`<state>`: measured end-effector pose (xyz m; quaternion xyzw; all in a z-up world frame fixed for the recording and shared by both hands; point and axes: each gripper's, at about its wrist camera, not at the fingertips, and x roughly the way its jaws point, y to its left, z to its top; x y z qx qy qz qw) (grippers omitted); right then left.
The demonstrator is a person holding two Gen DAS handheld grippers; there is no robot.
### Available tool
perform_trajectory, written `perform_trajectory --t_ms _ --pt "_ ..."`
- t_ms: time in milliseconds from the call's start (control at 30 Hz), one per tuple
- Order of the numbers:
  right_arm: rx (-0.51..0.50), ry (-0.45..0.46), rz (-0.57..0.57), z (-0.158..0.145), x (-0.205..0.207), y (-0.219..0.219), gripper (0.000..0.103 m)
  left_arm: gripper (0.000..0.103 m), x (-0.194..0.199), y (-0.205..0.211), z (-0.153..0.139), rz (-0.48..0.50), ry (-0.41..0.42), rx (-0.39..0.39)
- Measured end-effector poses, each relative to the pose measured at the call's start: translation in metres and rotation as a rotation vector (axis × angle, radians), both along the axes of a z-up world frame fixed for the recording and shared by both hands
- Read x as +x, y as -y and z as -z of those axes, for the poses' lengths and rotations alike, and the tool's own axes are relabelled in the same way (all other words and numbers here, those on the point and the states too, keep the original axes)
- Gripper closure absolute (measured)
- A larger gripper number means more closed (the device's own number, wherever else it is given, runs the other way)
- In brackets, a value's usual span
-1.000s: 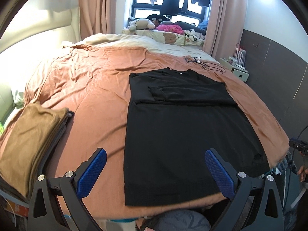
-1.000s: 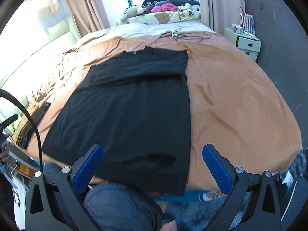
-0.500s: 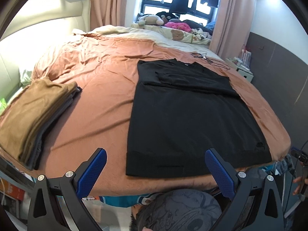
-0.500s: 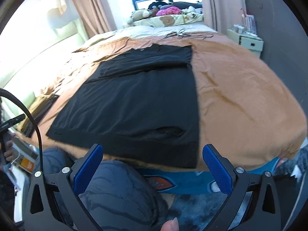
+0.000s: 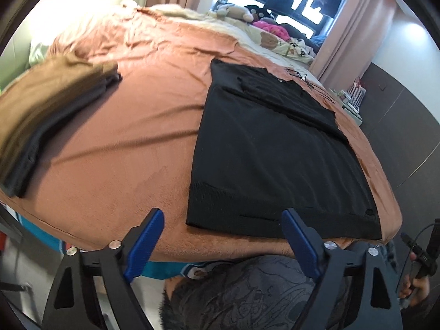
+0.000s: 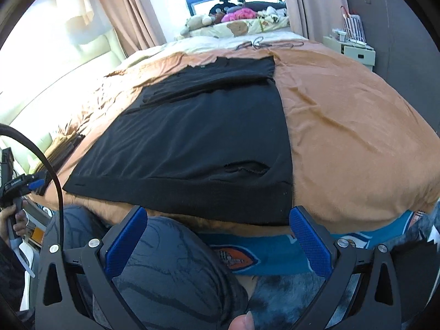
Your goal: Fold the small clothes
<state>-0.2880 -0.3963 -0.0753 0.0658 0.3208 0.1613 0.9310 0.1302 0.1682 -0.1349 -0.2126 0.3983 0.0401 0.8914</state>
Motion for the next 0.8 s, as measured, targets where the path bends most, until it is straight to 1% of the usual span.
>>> perform_trajectory --t_ms 67,133,200,233,300,533,600,667,700,733,767,800 --pt "0.014 0.007 0.016 0.005 0.002 0.002 0.000 0.025 0.003 -0.002 0.008 -0.002 -0.021 -0.007" --pt "0.031 -0.013 0.039 0.014 0.006 0.007 0.000 0.031 0.008 -0.005 0.017 -0.002 -0.046 -0.026" --pt "0.028 -0.042 0.056 0.024 0.010 0.010 0.000 0.038 0.012 -0.007 0.025 -0.002 -0.069 -0.037" --pt "0.025 -0.056 0.067 0.029 0.014 0.012 0.000 0.039 0.014 -0.008 0.027 -0.001 -0.077 -0.040" --pt "0.032 -0.054 0.063 0.032 0.020 0.016 0.000 0.043 0.018 -0.010 0.033 0.004 -0.095 -0.053" --pt "0.135 -0.119 0.074 0.057 0.049 0.032 0.001 0.049 0.031 -0.011 0.048 0.012 -0.140 -0.082" --pt "0.173 -0.136 0.065 0.064 0.056 0.035 0.008 0.051 0.033 -0.011 0.051 0.006 -0.151 -0.094" --pt "0.213 -0.154 0.052 0.072 0.064 0.037 0.022 0.055 0.034 -0.012 0.053 0.000 -0.157 -0.103" --pt "0.225 -0.162 0.054 0.074 0.066 0.038 0.025 0.056 0.035 -0.013 0.054 -0.003 -0.159 -0.109" --pt "0.237 -0.169 0.056 0.078 0.069 0.039 0.031 0.057 0.035 -0.015 0.055 -0.006 -0.161 -0.113" --pt "0.251 -0.175 0.058 0.080 0.072 0.040 0.034 0.060 0.035 -0.016 0.056 -0.009 -0.164 -0.114" --pt "0.263 -0.170 0.059 0.082 0.073 0.041 0.034 0.062 0.035 -0.017 0.057 -0.010 -0.166 -0.115"
